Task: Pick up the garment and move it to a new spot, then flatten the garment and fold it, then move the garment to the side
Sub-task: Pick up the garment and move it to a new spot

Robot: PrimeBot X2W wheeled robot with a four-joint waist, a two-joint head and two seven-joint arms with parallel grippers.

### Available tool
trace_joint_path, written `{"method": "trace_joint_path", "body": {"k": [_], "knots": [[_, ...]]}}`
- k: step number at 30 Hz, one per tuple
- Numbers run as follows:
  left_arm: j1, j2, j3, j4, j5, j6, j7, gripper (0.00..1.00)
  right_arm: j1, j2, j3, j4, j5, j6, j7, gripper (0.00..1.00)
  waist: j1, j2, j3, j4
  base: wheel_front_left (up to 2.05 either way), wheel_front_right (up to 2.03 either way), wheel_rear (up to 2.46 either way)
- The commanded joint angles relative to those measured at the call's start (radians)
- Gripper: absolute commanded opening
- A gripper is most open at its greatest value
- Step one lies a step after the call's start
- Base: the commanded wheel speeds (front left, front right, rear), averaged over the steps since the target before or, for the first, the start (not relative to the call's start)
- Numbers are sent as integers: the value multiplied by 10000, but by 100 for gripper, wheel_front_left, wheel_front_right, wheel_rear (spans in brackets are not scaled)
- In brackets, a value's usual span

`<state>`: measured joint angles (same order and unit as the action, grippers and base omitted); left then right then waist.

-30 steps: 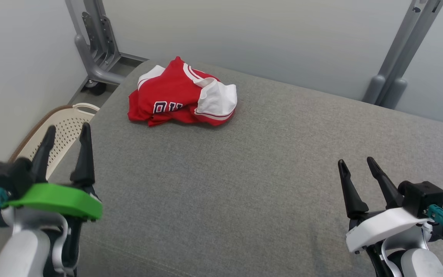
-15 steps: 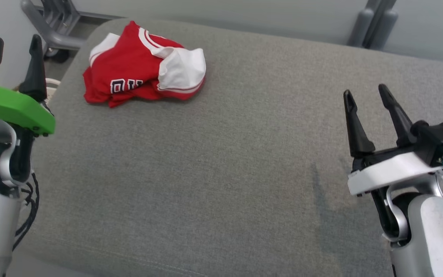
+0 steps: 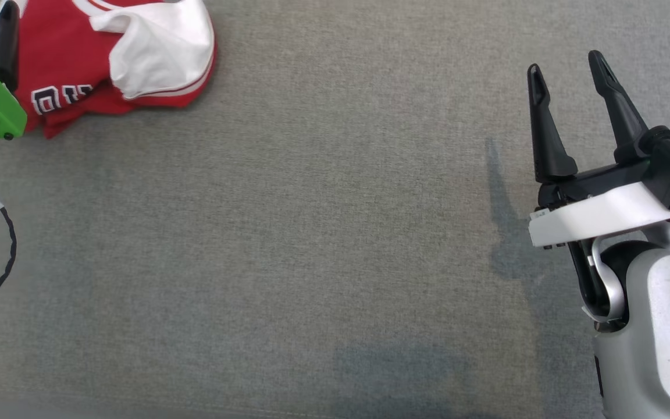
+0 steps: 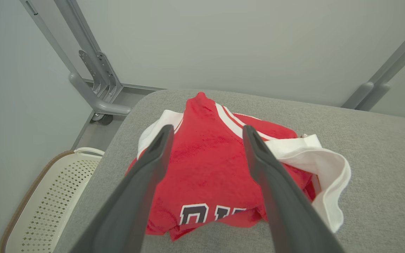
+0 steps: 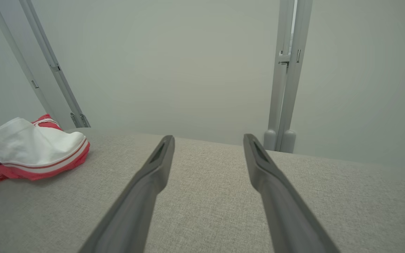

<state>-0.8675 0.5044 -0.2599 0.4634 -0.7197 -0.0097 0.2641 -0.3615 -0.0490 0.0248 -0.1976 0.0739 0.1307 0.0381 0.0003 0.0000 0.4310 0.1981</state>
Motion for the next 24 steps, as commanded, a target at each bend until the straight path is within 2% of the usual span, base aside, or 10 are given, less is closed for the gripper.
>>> {"method": "trace_joint_path", "body": {"k": [1,4,12,19,20,21,22,24], "knots": [[-284,115,-45,189,-44,-99,148,100,-204,-30,1,-100,-91,1,-4,100,-3,0,1111,-994,0,0,0],[-543,204,-161,612,-81,-228,507,100,-234,-30,-19,-181,-125,1,-19,100,-3,0,1364,-1204,0,0,0],[-859,419,-218,1785,84,43,763,100,-267,-28,-64,-422,-233,1,18,100,-3,0,1886,-1657,0,0,0],[-768,247,-289,2603,-59,138,980,100,-187,-28,-55,-537,-227,1,21,100,-3,0,2004,-1776,0,0,0],[-748,212,-302,2701,-80,135,966,86,-188,-30,-75,-558,-245,1,15,100,-3,0,2004,-1784,0,0,0],[-755,208,-341,2877,-2,180,875,15,-218,-30,-103,-562,-258,1,-1,100,-3,0,1981,-1793,0,0,0],[-750,231,-349,2950,37,179,810,0,-236,-30,-111,-560,-256,1,-24,100,-3,0,1954,-1793,0,0,0],[-744,289,-332,3026,71,113,628,0,-240,-30,-120,-507,-243,1,-57,100,-3,0,1868,-1779,0,0,0]]}}
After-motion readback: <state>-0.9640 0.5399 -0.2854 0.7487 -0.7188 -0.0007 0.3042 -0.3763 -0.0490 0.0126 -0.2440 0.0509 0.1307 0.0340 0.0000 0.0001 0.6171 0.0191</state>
